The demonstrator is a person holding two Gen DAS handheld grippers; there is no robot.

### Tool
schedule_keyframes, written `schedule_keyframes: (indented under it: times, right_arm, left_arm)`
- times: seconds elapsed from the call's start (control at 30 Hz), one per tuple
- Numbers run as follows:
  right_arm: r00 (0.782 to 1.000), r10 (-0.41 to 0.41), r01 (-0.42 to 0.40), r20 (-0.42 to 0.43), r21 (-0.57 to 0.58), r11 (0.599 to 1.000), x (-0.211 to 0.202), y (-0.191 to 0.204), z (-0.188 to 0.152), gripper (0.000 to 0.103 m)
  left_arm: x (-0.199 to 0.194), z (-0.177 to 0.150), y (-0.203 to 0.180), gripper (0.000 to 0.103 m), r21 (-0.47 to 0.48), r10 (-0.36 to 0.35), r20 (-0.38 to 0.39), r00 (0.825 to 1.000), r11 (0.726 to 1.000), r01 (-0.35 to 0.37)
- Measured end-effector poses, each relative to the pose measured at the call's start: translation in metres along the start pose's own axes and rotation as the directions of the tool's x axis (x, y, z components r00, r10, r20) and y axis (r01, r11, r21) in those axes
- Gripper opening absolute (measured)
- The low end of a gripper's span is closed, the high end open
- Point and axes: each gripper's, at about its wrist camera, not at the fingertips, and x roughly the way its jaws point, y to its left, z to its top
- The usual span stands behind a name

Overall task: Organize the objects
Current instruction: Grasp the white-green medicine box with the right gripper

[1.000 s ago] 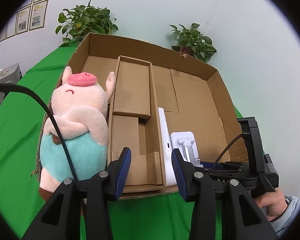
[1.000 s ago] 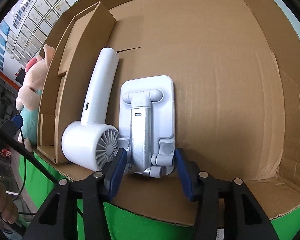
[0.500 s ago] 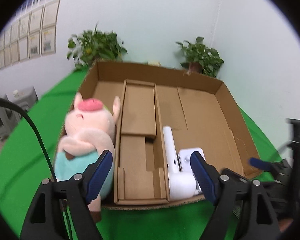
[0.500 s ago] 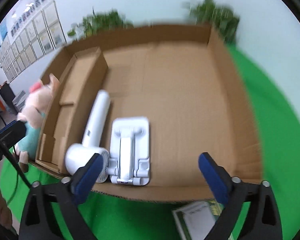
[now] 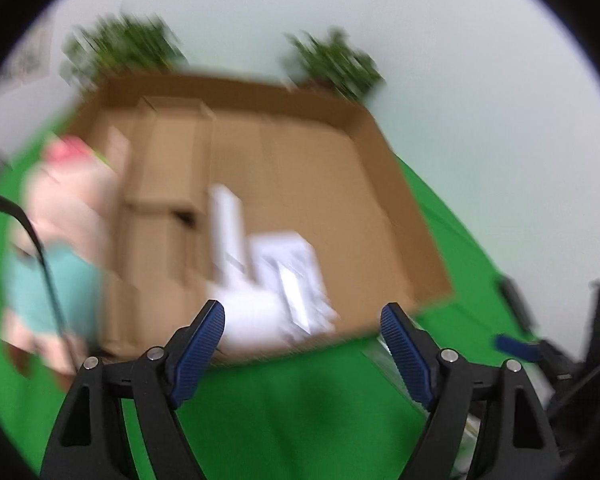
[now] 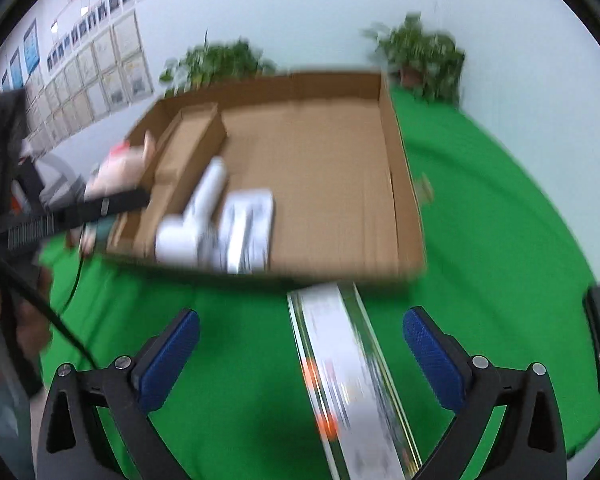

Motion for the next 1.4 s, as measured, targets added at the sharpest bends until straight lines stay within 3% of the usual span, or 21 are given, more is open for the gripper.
schedule_keyframes:
  times: [0.1,0.2,0.27,0.33,0.37,0.43,0.57,0.6,0.63,0.67,0.87,0.93,0.97,1.03,1.1,1.2,1.33,1.4]
  right_arm:
    - [0.997,-0.031,0.029,-0.066,-0.036,0.999,-0.008,-0.021,-0.046,0.102]
    - [0.990,-0.051,0.050,-0.135,-0.017,0.999,0.004,-0.038,-0.073,0.101]
    - [0.987,-0.040,0.042,-0.154,0.010,0.999,0.016,-0.041,-0.082,0.095]
    - [0.985,-0.041,0.044,-0.165,0.017,0.999,0.022,-0.040,-0.087,0.070]
    - [0.984,-0.043,0.045,-0.173,0.011,0.999,0.024,-0.039,-0.087,0.063]
    - [0.984,-0.042,0.042,-0.174,-0.006,0.999,0.026,-0.030,-0.090,0.061]
    - [0.991,0.045,-0.045,-0.126,0.000,0.999,0.009,-0.012,-0.089,0.062]
    - [0.993,0.058,-0.058,-0.106,0.008,0.998,0.003,-0.009,-0.088,0.067]
    - [0.992,0.077,-0.076,-0.097,0.018,0.997,0.001,-0.007,-0.088,0.092]
    - [0.990,0.095,-0.093,-0.104,0.024,0.995,0.000,-0.005,-0.090,0.102]
    - [0.986,0.075,-0.076,-0.152,-0.005,0.997,0.012,0.002,-0.096,0.102]
    - [0.984,0.065,-0.071,-0.168,-0.031,0.997,0.014,0.006,-0.099,0.088]
    - [0.981,0.073,-0.081,-0.178,-0.040,0.996,0.013,0.010,-0.100,0.083]
    - [0.977,0.074,-0.086,-0.200,-0.052,0.995,0.013,0.013,-0.105,0.064]
    - [0.975,0.094,-0.101,-0.202,-0.023,0.995,0.011,0.014,-0.108,0.063]
    - [0.960,0.197,-0.186,-0.197,0.075,0.980,0.006,0.013,-0.111,0.063]
    - [0.946,0.268,-0.242,-0.182,0.153,0.958,0.003,0.009,-0.117,0.062]
    - [0.949,0.263,-0.242,-0.177,0.128,0.962,-0.001,0.012,-0.118,0.062]
  left_arm:
    - [0.018,-0.015,-0.011,0.080,-0.007,-0.099,-0.083,0.992,0.995,0.099]
    - [0.032,-0.031,-0.022,0.080,0.000,-0.124,-0.113,0.986,0.992,0.125]
    - [0.040,-0.040,-0.024,0.080,-0.031,-0.150,-0.145,0.978,0.989,0.147]
    - [0.044,-0.047,-0.025,0.080,-0.043,-0.158,-0.161,0.974,0.987,0.153]
    - [0.044,-0.049,-0.025,0.080,-0.042,-0.155,-0.157,0.975,0.988,0.150]
    - [0.043,-0.053,-0.023,0.080,-0.047,-0.163,-0.152,0.975,0.986,0.157]
    - [0.040,-0.059,-0.011,0.080,-0.104,-0.217,-0.147,0.965,0.974,0.203]
    - [0.042,-0.060,-0.009,0.080,-0.117,-0.234,-0.152,0.960,0.969,0.218]
    - [0.044,-0.061,-0.008,0.080,-0.129,-0.249,-0.158,0.956,0.965,0.230]
    - [0.045,-0.061,-0.008,0.080,-0.136,-0.258,-0.163,0.952,0.962,0.237]
    - [0.062,-0.071,-0.019,0.080,-0.154,-0.319,-0.197,0.927,0.944,0.292]
    - [0.068,-0.074,-0.023,0.080,-0.161,-0.324,-0.221,0.920,0.942,0.294]
    - [0.069,-0.075,-0.024,0.080,-0.158,-0.324,-0.224,0.919,0.943,0.293]
    - [0.071,-0.078,-0.026,0.080,-0.157,-0.322,-0.223,0.920,0.943,0.292]
    - [0.072,-0.082,-0.027,0.079,-0.160,-0.321,-0.231,0.919,0.944,0.289]
    - [0.069,-0.088,-0.027,0.078,-0.141,-0.262,-0.219,0.940,0.962,0.236]
    - [0.056,-0.093,-0.027,0.054,-0.111,-0.196,-0.182,0.964,0.978,0.178]
    - [0.050,-0.093,-0.026,0.053,-0.113,-0.187,-0.162,0.969,0.979,0.170]
